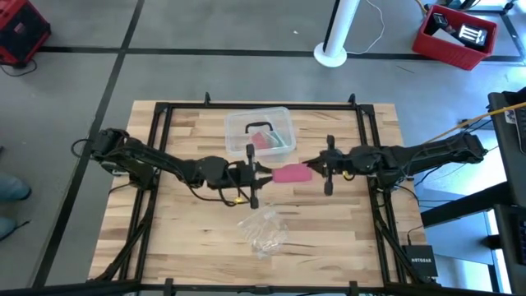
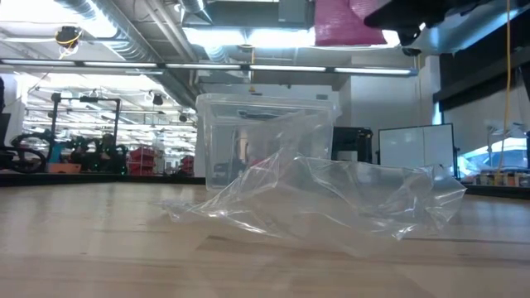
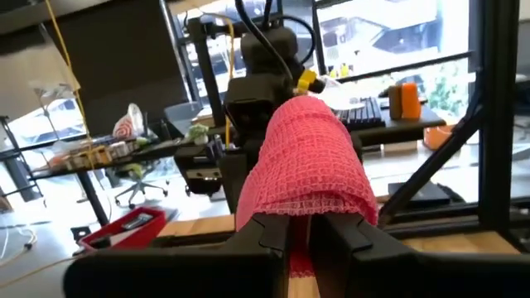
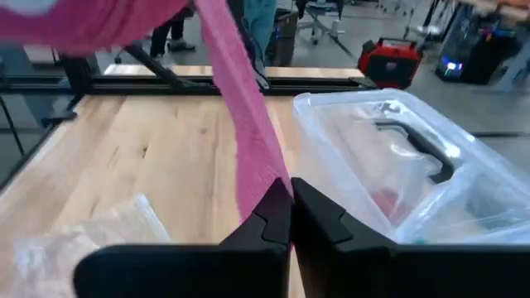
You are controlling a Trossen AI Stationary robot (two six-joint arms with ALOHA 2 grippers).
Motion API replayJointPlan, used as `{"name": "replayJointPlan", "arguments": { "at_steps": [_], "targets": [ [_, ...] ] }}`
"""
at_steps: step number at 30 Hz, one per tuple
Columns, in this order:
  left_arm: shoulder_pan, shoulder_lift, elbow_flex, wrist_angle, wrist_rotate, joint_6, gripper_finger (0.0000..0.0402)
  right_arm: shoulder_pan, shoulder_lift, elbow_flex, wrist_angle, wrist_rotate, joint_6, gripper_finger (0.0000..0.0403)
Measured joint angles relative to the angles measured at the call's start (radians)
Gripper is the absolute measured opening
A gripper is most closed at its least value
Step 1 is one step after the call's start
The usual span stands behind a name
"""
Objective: Roll bandage
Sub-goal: Roll the pink bandage
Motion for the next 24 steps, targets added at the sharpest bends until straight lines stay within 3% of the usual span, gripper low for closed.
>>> {"name": "replayJointPlan", "arguments": {
  "at_steps": [5,15,20,24],
  "targets": [
    [0.022,0.000,0.000,-0.042,0.001,-0.018,0.0021,-0.001,0.026,0.000,0.030,-0.012,0.016,0.0034],
    [0.029,0.000,0.000,-0.015,0.019,0.001,0.0021,0.000,0.041,0.000,0.039,0.005,0.018,0.0151],
    [0.029,0.000,0.000,0.006,0.019,0.004,0.0021,0.000,0.041,-0.011,0.038,0.005,-0.011,0.0165],
    [0.029,0.000,0.000,0.010,0.019,0.012,0.0021,0.000,0.042,-0.063,0.141,0.005,-0.029,0.0157]
  ]
}}
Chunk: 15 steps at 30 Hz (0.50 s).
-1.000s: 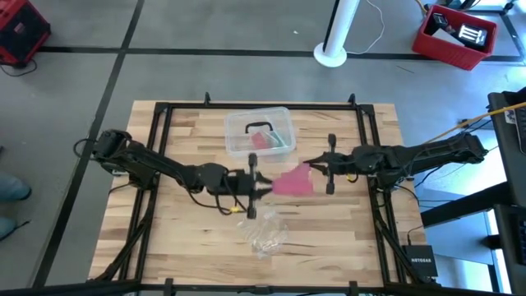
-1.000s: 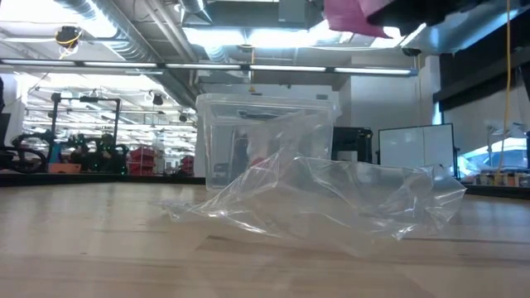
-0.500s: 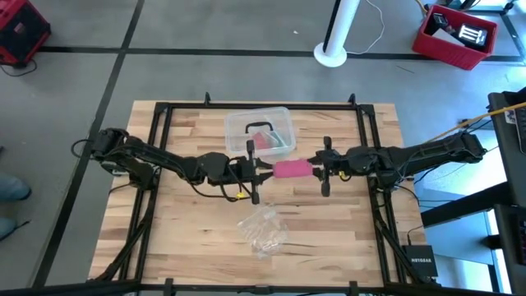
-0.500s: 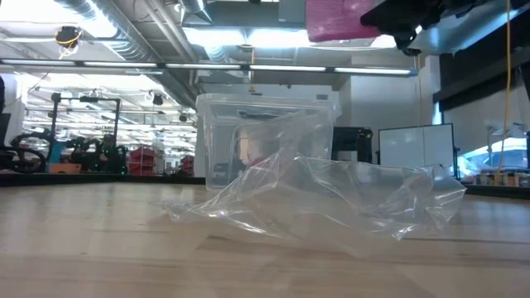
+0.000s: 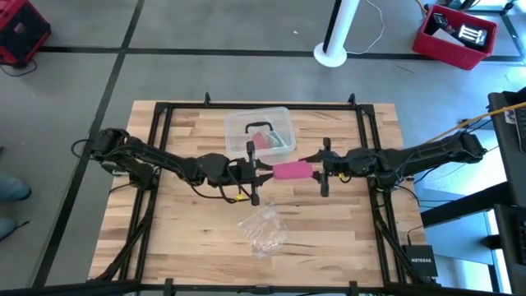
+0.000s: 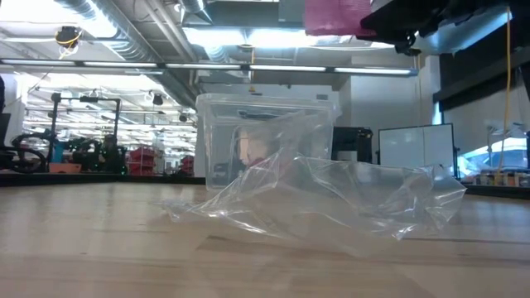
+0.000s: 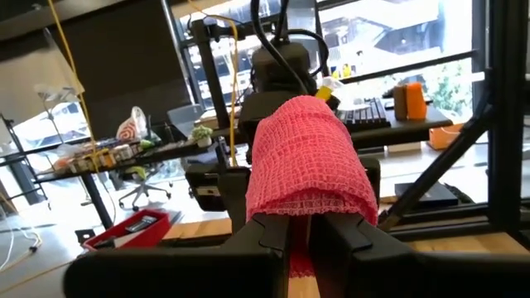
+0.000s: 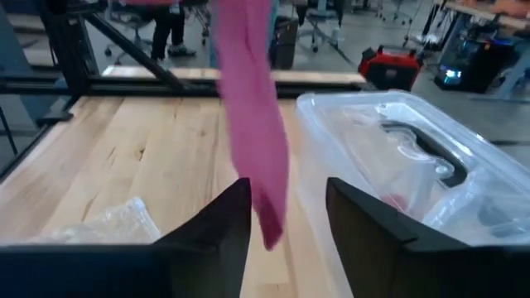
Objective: Roll bandage
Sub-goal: Roll the pink bandage
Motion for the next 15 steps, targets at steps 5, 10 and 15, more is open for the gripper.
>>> {"name": "replayJointPlan", "arguments": {
  "at_steps": [5,10,15],
  "targets": [
    [0.000,0.000,0.000,0.008,0.000,-0.001,0.0021,0.000,0.000,-0.057,0.102,-0.016,-0.007,0.0126],
    [0.000,0.000,0.000,0.014,0.000,-0.006,0.0021,0.000,0.006,-0.093,0.198,-0.027,-0.029,0.0082],
    [0.000,0.000,0.000,0.012,-0.001,-0.007,0.0021,0.000,0.006,-0.093,0.210,-0.044,-0.049,0.0025]
  ]
}}
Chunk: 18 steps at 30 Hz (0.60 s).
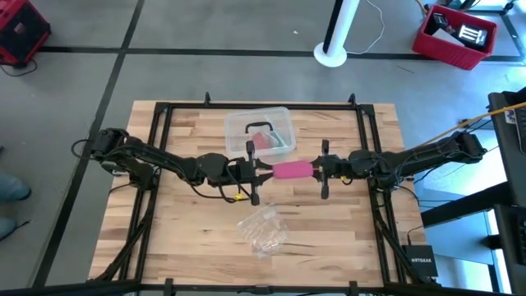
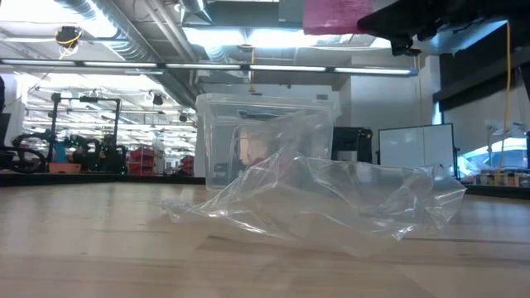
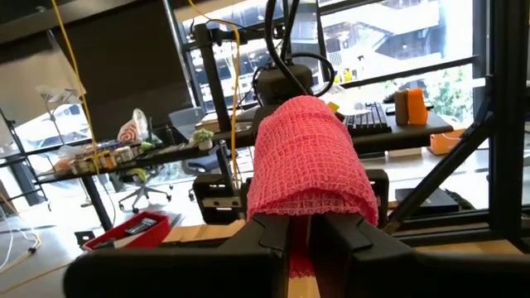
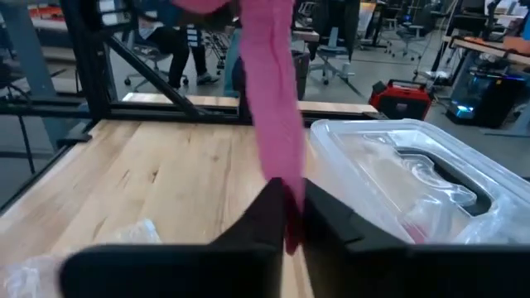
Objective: Roll bandage
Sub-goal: Roll the pink bandage
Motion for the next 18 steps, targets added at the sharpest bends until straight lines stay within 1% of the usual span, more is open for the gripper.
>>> {"name": "replayJointPlan", "arguments": {
  "at_steps": [2,4,6,9,11,18],
  "targets": [
    [0.000,0.000,0.000,0.000,-0.004,0.013,0.0021,0.000,0.000,0.000,0.003,-0.001,-0.007,0.0009],
    [0.000,0.000,0.000,-0.001,-0.017,0.042,0.0021,0.001,0.000,0.000,0.005,-0.004,0.013,0.0012],
    [-0.001,-0.006,0.000,-0.004,-0.061,0.074,0.0021,0.001,-0.008,0.000,-0.010,-0.023,0.040,0.0013],
    [0.000,-0.027,0.000,-0.006,-0.119,0.107,0.0021,0.007,-0.028,0.000,-0.032,-0.098,0.087,0.0005],
    [0.006,-0.041,0.000,0.002,-0.139,0.130,0.0021,0.029,-0.033,0.000,-0.032,-0.132,0.116,0.0008],
    [0.031,-0.061,-0.001,-0.031,-0.151,0.176,0.0021,0.154,-0.033,0.066,-0.035,-0.138,0.125,0.0006]
  ]
}}
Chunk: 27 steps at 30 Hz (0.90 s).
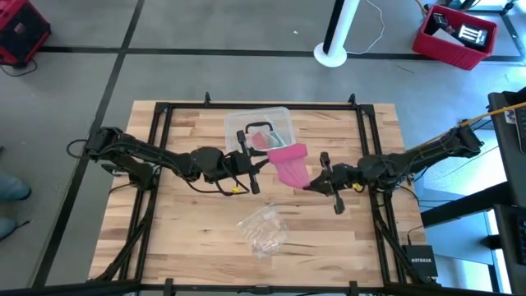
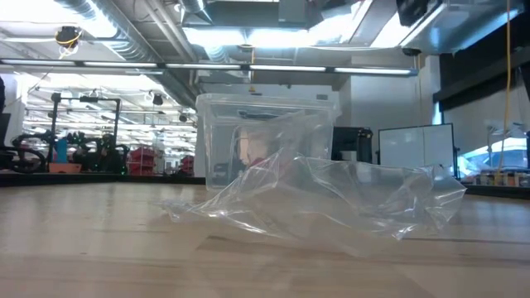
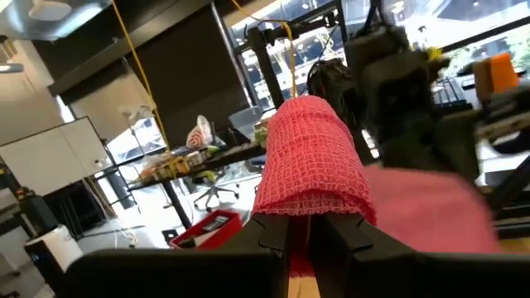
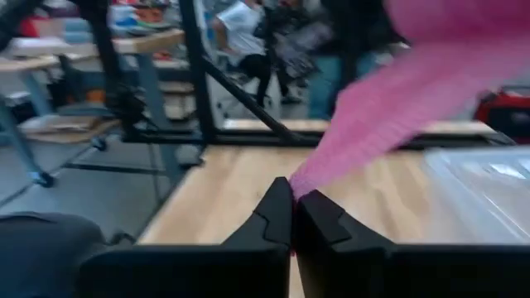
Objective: Roll bandage
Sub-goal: Roll the pink bandage
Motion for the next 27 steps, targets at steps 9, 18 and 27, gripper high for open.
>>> {"name": "replayJointPlan", "arguments": {
  "at_steps": [9,18,27],
  "targets": [
    [0.008,0.021,0.001,-0.035,-0.002,0.026,0.0021,0.090,0.019,0.111,0.017,0.008,-0.053,0.0004],
    [0.009,0.089,0.002,-0.077,-0.006,0.051,0.0021,0.102,0.149,0.271,-0.078,0.081,-0.132,0.0005],
    [-0.055,0.109,0.003,-0.126,-0.011,0.065,0.0021,0.100,0.172,0.456,-0.335,0.328,-0.222,0.0006]
  ]
}}
